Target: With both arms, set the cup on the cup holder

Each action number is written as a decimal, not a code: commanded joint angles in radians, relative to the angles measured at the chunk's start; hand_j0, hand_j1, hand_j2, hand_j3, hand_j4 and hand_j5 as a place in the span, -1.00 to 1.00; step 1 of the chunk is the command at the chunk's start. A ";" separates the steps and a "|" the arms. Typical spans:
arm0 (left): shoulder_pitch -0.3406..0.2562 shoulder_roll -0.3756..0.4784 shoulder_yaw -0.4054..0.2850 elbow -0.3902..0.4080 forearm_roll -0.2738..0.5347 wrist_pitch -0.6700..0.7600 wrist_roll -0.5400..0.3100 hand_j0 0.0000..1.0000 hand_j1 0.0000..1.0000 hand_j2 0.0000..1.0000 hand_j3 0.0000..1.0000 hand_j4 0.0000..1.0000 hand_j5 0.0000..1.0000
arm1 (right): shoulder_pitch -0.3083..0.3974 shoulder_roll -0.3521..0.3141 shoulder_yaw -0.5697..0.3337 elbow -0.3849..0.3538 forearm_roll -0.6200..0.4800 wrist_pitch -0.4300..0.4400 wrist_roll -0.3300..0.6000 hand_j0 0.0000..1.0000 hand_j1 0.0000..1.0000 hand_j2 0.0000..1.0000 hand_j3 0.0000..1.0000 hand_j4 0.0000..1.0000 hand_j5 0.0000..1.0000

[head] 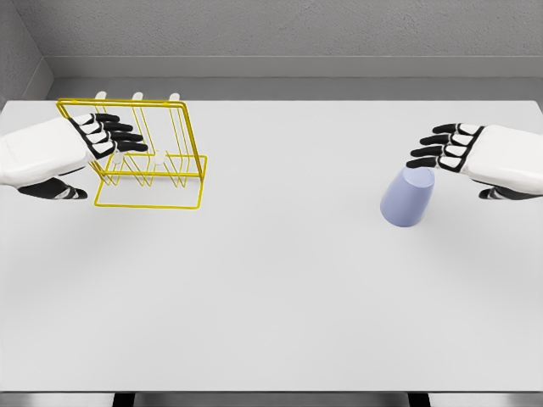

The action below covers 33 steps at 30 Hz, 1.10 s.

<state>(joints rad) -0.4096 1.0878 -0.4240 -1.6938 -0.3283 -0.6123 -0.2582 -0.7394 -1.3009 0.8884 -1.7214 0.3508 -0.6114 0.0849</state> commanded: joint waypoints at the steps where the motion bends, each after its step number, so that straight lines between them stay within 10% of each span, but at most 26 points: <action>1: 0.000 0.003 0.001 -0.001 0.008 0.001 0.000 1.00 1.00 1.00 1.00 1.00 1.00 | 0.000 0.000 0.000 0.000 -0.006 0.001 -0.001 1.00 1.00 1.00 1.00 1.00 1.00; 22: 0.000 0.012 0.001 -0.001 0.006 0.001 0.000 1.00 1.00 1.00 1.00 1.00 1.00 | -0.114 0.166 0.003 0.134 0.042 0.001 0.217 1.00 1.00 1.00 1.00 1.00 1.00; 33: 0.006 0.012 0.001 -0.003 0.008 0.001 0.000 1.00 1.00 1.00 1.00 1.00 1.00 | -0.172 0.287 0.144 0.236 0.099 0.001 0.222 1.00 1.00 1.00 1.00 1.00 1.00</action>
<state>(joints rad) -0.4034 1.0991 -0.4240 -1.6960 -0.3278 -0.6122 -0.2582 -0.9112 -1.0255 1.0058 -1.5035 0.4482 -0.6122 0.3064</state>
